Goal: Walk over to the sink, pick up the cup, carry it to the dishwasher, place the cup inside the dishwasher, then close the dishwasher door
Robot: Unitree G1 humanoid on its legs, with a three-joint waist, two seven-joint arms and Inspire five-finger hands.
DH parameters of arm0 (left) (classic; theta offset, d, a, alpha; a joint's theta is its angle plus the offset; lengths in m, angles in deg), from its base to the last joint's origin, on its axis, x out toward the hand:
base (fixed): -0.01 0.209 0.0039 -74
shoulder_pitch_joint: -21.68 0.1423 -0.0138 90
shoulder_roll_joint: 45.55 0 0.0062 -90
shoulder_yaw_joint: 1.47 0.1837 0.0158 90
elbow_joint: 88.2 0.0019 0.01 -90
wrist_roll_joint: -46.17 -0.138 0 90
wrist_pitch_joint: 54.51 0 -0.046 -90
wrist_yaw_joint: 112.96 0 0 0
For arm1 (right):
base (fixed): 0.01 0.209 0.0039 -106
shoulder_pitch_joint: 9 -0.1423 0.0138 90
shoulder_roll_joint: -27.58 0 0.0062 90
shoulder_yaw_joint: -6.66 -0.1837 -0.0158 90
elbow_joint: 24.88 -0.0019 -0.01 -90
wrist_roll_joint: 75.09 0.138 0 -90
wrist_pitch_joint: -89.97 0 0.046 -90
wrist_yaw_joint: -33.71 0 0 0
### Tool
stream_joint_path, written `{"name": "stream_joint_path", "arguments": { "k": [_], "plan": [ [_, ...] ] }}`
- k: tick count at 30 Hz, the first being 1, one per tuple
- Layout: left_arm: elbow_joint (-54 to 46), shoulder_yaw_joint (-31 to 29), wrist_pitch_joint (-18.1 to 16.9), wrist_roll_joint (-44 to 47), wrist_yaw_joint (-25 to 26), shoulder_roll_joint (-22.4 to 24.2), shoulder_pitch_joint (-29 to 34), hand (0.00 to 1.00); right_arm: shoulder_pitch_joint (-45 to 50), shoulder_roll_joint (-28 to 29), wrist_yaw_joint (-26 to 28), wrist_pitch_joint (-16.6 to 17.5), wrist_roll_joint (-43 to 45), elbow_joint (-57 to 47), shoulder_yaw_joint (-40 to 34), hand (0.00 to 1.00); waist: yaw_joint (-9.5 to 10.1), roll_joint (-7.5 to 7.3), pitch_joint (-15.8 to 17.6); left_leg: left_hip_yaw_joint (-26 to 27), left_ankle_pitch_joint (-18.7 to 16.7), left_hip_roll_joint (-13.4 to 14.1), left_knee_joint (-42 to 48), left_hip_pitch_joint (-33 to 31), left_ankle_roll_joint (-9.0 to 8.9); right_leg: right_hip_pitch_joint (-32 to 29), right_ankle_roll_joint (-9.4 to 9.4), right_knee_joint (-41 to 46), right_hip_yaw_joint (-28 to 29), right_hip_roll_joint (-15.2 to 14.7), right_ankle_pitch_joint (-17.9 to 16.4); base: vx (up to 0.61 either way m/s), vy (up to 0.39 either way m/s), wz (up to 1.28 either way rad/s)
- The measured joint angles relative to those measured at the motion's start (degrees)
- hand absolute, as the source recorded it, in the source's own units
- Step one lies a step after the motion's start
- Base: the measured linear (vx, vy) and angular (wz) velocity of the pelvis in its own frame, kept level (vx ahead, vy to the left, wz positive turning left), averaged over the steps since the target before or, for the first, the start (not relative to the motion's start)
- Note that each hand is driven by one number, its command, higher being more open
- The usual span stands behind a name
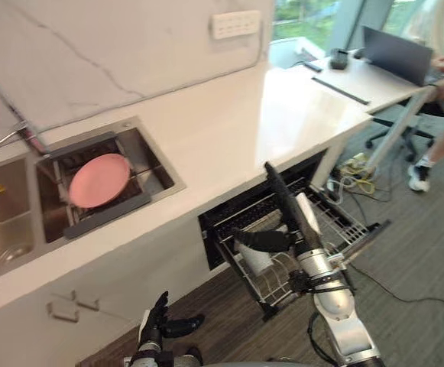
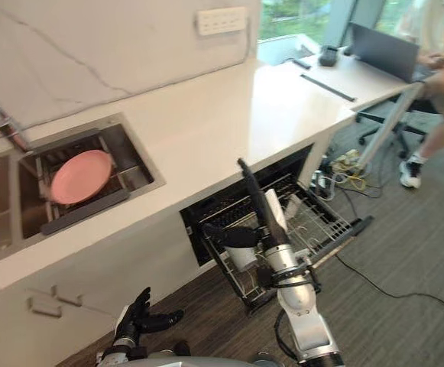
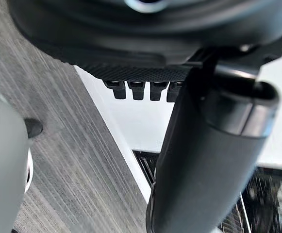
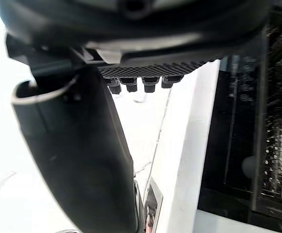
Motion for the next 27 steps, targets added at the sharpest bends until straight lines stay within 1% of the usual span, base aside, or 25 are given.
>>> {"name": "stream_joint_path", "arguments": {
  "k": [1,2,3,4,5,6,7,8,9,10,11,12,13,14,15,16,17,18,19,20,21,22,27],
  "plan": [
    [-0.2,0.0,0.0,0.0,0.0,0.0,0.0,1.0,-0.4,0.1,-0.5,-0.4,0.0,0.0,-0.1,1.0,0.35,-0.05,0.0,-0.2,0.1,-0.7,-0.6,0.3,0.23,0.1,0.36,0.4,-0.2,-0.7,0.0,0.03,0.178,0.41],
    [-0.4,0.2,0.1,-0.8,0.0,-0.1,0.0,1.0,-1.1,0.6,-0.8,-0.8,0.0,0.0,-0.3,1.0,0.53,-0.08,0.1,-0.9,-0.1,-2.1,-0.8,0.6,0.96,0.6,1.1,0.8,-0.6,-2.1,0.2,0.04,0.203,0.31],
    [-0.9,0.8,0.2,-2.2,0.0,-0.4,0.0,1.0,-1.1,1.1,-1.2,-0.8,0.0,0.0,-0.3,1.0,0.46,0.01,0.1,-1.7,-0.8,-3.4,-0.7,0.4,2.0,0.7,1.39,2.0,-0.7,-3.6,0.4,0.05,0.27,0.44],
    [-1.2,1.1,0.4,-3.5,0.1,-0.4,0.0,1.0,-0.6,1.8,-1.8,-1.2,-0.1,0.0,-0.3,1.0,0.36,0.15,0.2,-2.6,-1.7,-4.6,-0.4,0.5,3.26,0.4,1.38,4.5,-0.5,-5.4,0.4,0.05,0.252,0.44],
    [-1.3,1.3,0.5,-3.8,0.1,-0.5,0.0,1.0,-0.1,2.3,-2.0,-1.5,-0.1,0.0,-0.3,1.0,0.25,0.14,0.2,-3.2,-1.9,-5.2,-0.4,0.6,3.64,0.1,1.19,6.2,-0.1,-6.2,0.3,0.06,0.252,0.54],
    [-1.3,1.8,0.8,-4.2,0.1,-0.7,0.0,1.0,0.6,2.5,-2.7,-1.6,-0.2,0.0,-0.3,1.0,0.18,0.12,0.2,-4.8,-2.5,-6.1,0.0,0.4,4.66,-1.4,-1.8,10.8,2.0,-7.6,0.1,0.07,0.232,0.66],
    [-1.6,2.2,1.3,-4.4,0.1,-1.0,0.0,1.0,1.2,2.5,-3.5,-1.9,-0.7,0.0,-0.3,1.0,0.14,0.11,0.2,-6.4,-3.1,-6.5,0.7,0.0,5.57,-4.1,-5.8,15.8,7.4,-7.9,0.6,0.08,0.215,0.62],
    [-1.7,2.2,1.4,-4.4,0.1,-1.1,0.0,1.0,1.3,2.5,-3.7,-2.0,-0.7,0.0,-0.3,1.0,0.11,0.08,0.3,-7.0,-3.2,-6.5,0.8,0.1,5.78,-4.8,-6.2,17.0,9.3,-7.8,0.8,0.12,0.169,0.75],
    [-2.0,2.3,1.9,-4.4,0.1,-1.8,-0.1,1.0,1.7,2.7,-4.2,-2.3,-0.9,0.1,-0.3,1.0,-0.46,-0.05,0.4,-9.4,-3.4,-6.5,1.1,0.0,6.42,-6.7,-4.97,19.8,16.8,-5.4,-0.2,0.12,0.088,0.93],
    [-1.8,2.3,2.6,-4.4,0.1,-2.5,-0.1,1.0,2.0,2.7,-4.5,-2.4,-0.9,0.1,-0.3,1.0,-1.32,-0.04,0.4,-12.0,-3.4,-6.3,1.2,0.0,6.72,-7.3,-3.65,20.3,21.3,-1.5,-3.0,0.16,0.054,1.03],
    [-1.8,2.3,2.9,-4.3,0.1,-2.8,-0.2,1.0,2.0,2.6,-4.7,-2.4,-0.9,0.1,-0.4,1.0,-1.42,-0.1,0.4,-12.9,-3.3,-6.2,1.2,0.0,7.01,-7.7,-3.46,20.2,22.9,0.1,-4.3,0.16,0.014,0.94],
    [-1.5,2.3,3.4,-4.4,0.1,-3.1,-0.4,1.0,2.0,2.6,-4.7,-2.4,-0.9,0.1,-0.7,1.0,-1.38,-0.16,0.3,-14.3,-3.0,-6.0,1.5,0.2,7.17,-8.4,-3.03,18.9,24.4,3.2,-5.8,0.19,0.009,0.76],
    [-1.3,2.3,3.9,-4.4,0.1,-3.3,-0.5,1.0,2.0,2.6,-4.7,-2.3,-0.9,0.2,-1.2,1.0,-1.39,-0.16,0.3,-16.1,-3.1,-5.9,1.7,0.5,7.15,-9.0,-3.15,16.1,25.7,6.0,-6.6,0.16,-0.001,0.74],
    [-1.2,2.3,4.0,-4.4,0.1,-3.4,-0.6,1.0,1.9,2.7,-4.7,-2.0,-0.9,0.4,-1.6,1.0,-1.43,-0.24,0.3,-17.1,-3.3,-5.9,1.8,0.6,7.13,-9.4,-3.29,14.8,26.5,7.4,-6.6,0.16,-0.025,0.78],
    [-0.8,2.3,4.2,-4.4,0.1,-3.5,-0.7,1.0,2.0,2.6,-4.8,-1.5,-0.9,1.1,-2.7,1.0,-1.61,-0.23,0.3,-18.9,-3.6,-5.8,2.3,0.6,6.94,-10.7,-3.22,12.6,28.4,9.7,-6.6,0.16,-0.049,0.82],
    [-0.7,2.3,4.2,-4.6,0.0,-3.7,-0.7,1.0,2.1,2.7,-5.3,-1.4,-1.0,1.3,-3.8,1.0,-1.71,-0.49,0.2,-20.4,-3.8,-6.1,2.8,0.5,6.64,-11.5,-3.18,10.2,30.3,10.7,-5.9,0.16,-0.055,0.83],
    [-0.8,2.2,4.2,-4.6,0.0,-3.8,-0.7,1.0,2.1,2.7,-5.6,-1.3,-1.1,1.3,-4.2,1.0,-1.83,-0.83,0.3,-20.8,-3.9,-6.5,3.2,0.6,6.5,-11.7,-3.44,8.6,31.3,10.7,-4.6,0.21,-0.086,0.82],
    [-0.8,2.0,4.2,-4.6,-0.1,-4.1,-0.7,1.0,2.1,3.1,-6.0,-1.0,-1.1,1.3,-5.3,1.0,-1.95,-1.97,0.0,-21.8,-4.5,-7.7,3.9,0.8,5.55,-11.6,-3.34,6.0,32.6,9.8,1.3,0.23,-0.112,0.7],
    [-0.4,1.1,4.3,-4.9,0.1,-4.0,-0.7,1.0,2.1,3.1,-6.1,-0.8,-1.1,1.4,-6.4,1.0,-1.71,-1.71,-0.4,-22.7,-5.2,-7.4,4.1,1.1,4.9,-10.5,-3.63,4.9,31.7,9.9,0.5,0.2,-0.1,0.58],
    [-0.4,0.6,4.2,-5.4,0.1,-3.7,-0.6,1.0,2.0,3.1,-6.2,-0.6,-1.1,1.2,-6.7,1.0,-1.58,-1.59,-0.5,-23.1,-5.5,-7.1,4.5,1.0,4.56,-9.9,-3.81,4.0,31.3,10.2,0.7,0.18,-0.113,0.31],
    [-0.4,-0.1,4.1,-5.8,0.1,-3.4,-0.6,1.0,2.0,3.1,-6.3,0.0,-1.1,1.1,-7.2,1.0,-1.23,-1.46,-0.6,-23.3,-6.2,-6.4,4.6,1.0,3.71,-8.8,-4.09,2.2,30.9,11.0,0.9,0.13,-0.097,0.09],
    [-0.4,-0.9,4.1,-6.0,0.0,-3.1,-0.6,1.0,1.6,3.1,-6.3,0.3,-1.1,1.1,-7.4,1.0,-1.22,-1.61,-0.5,-23.3,-6.6,-5.6,4.4,1.2,3.42,-8.1,-4.65,0.9,30.8,11.7,1.2,0.14,-0.112,0.02],
    [0.1,-1.8,3.6,-8.0,-0.4,-2.5,-0.6,1.0,1.5,2.8,-5.6,0.7,-1.1,0.7,-9.1,1.0,-1.62,-1.69,-0.6,-22.6,-6.8,-4.8,3.3,2.5,3.04,-6.2,-5.12,-1.2,31.3,12.6,1.6,0.05,-0.032,-0.07]
  ]
}}
